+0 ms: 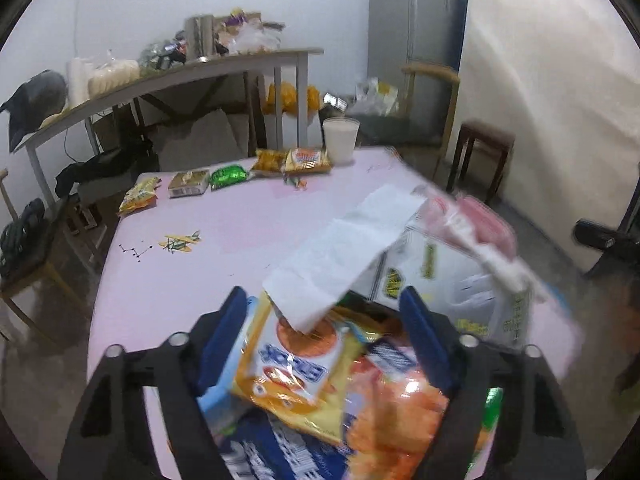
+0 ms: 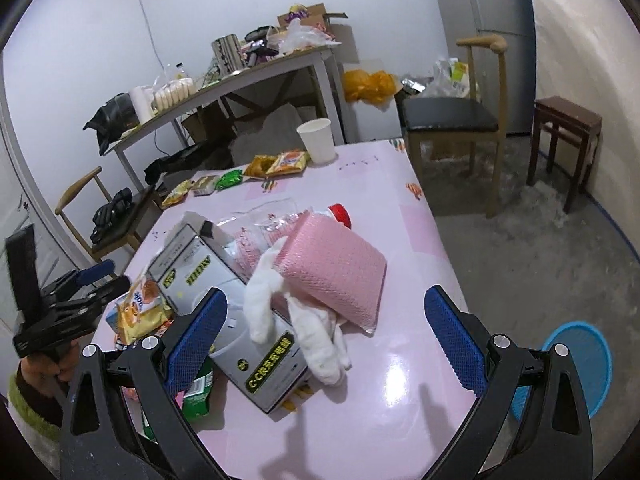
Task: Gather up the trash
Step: 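Grasp the white tissue with the left tool while the right tool grasps the Enaak snack bag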
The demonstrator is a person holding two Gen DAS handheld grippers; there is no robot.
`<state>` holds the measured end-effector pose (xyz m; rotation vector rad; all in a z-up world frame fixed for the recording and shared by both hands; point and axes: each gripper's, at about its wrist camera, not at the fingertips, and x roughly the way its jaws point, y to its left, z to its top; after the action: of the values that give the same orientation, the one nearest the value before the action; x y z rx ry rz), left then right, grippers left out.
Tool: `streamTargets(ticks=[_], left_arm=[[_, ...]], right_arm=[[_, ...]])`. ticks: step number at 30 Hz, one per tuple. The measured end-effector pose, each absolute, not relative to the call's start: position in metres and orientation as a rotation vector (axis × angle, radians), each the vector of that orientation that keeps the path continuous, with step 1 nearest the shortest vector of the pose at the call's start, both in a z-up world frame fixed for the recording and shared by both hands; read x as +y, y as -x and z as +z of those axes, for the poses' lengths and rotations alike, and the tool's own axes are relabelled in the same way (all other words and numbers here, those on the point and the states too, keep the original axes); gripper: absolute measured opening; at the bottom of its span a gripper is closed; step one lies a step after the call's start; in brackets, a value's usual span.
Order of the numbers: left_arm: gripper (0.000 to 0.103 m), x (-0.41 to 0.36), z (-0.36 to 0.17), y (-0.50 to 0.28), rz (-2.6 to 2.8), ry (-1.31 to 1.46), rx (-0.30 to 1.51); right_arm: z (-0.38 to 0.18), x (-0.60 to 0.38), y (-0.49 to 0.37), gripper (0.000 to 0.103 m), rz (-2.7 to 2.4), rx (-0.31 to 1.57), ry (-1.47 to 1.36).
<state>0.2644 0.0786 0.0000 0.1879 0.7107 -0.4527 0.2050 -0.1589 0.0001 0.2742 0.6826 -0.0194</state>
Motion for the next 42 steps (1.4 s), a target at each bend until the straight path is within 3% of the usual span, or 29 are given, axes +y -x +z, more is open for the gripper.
streamTargets(ticks=[10, 12, 13, 15, 29, 42], left_arm=[[0.041, 0.060, -0.030, -0.301, -0.401, -0.394, 0.781], [0.027, 0.060, -0.031, -0.303, -0.405, -0.395, 0.781], [0.026, 0.060, -0.031, -0.303, -0.408, -0.392, 0.783], [0.003, 0.061, -0.030, -0.304, -0.407, -0.389, 0.777], [0.000, 0.096, 0.009, -0.304, -0.372, -0.069, 0.590], [0.000, 0.163, 0.069, -0.263, -0.252, 0.234, 0.404]], right_arm=[[-0.015, -0.165, -0.216, 0.095, -0.008, 0.717, -0.320], [-0.016, -0.164, -0.217, 0.095, -0.006, 0.723, -0.327], [-0.017, -0.164, -0.217, 0.095, -0.005, 0.723, -0.330], [-0.017, -0.164, -0.216, 0.095, -0.004, 0.723, -0.336], [-0.008, -0.168, -0.211, 0.093, -0.003, 0.691, -0.341], [0.024, -0.094, -0.203, 0.077, 0.290, 0.598, -0.201]])
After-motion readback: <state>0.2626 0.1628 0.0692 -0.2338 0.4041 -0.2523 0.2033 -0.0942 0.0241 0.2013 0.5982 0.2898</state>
